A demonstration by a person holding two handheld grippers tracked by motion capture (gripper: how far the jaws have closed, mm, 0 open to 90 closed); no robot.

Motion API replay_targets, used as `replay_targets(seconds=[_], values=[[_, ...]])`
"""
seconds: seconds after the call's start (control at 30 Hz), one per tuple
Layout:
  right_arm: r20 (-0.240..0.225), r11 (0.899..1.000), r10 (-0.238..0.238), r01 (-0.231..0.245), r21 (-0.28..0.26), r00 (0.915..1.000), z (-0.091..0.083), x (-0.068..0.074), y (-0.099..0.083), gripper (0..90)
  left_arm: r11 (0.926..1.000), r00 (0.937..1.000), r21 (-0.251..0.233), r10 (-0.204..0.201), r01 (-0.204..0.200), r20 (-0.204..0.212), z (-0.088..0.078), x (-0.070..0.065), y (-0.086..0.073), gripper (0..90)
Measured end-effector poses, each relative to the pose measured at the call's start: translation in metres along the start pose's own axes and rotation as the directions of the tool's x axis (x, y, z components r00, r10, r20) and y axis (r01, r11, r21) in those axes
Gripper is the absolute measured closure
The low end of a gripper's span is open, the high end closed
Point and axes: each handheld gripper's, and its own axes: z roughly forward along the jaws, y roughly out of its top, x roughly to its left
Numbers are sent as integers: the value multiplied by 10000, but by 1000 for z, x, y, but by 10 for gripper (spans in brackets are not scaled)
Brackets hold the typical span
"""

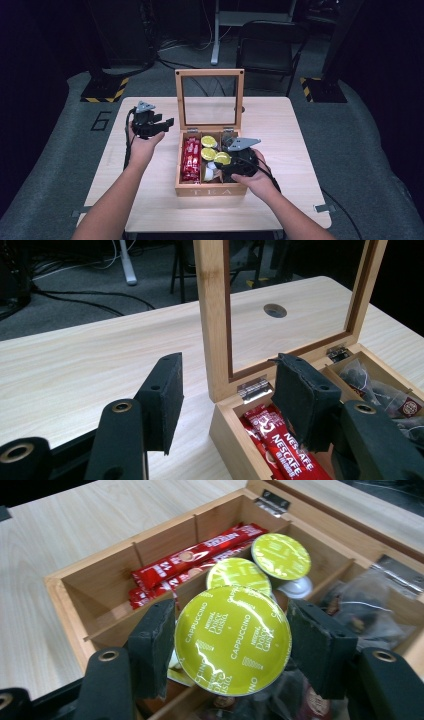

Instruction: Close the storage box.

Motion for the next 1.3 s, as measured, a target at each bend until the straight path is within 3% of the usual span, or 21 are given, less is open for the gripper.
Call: replay_targets(seconds=[0.43,0.8,1.3], values=[[702,9983,563,-552,-174,9959,-18,-25,-13,372,10000,10000,-41,-22,22,-39,-1,1,0,455],[1290,9952,960,-929,-303,9870,-34,-44,-23,372,10000,10000,-88,-36,36,-46,-1,0,0,454],[1974,9860,1666,-1614,-423,9661,-46,-65,-46,372,10000,10000,-57,-29,28,-91,-2,1,-1,453]])
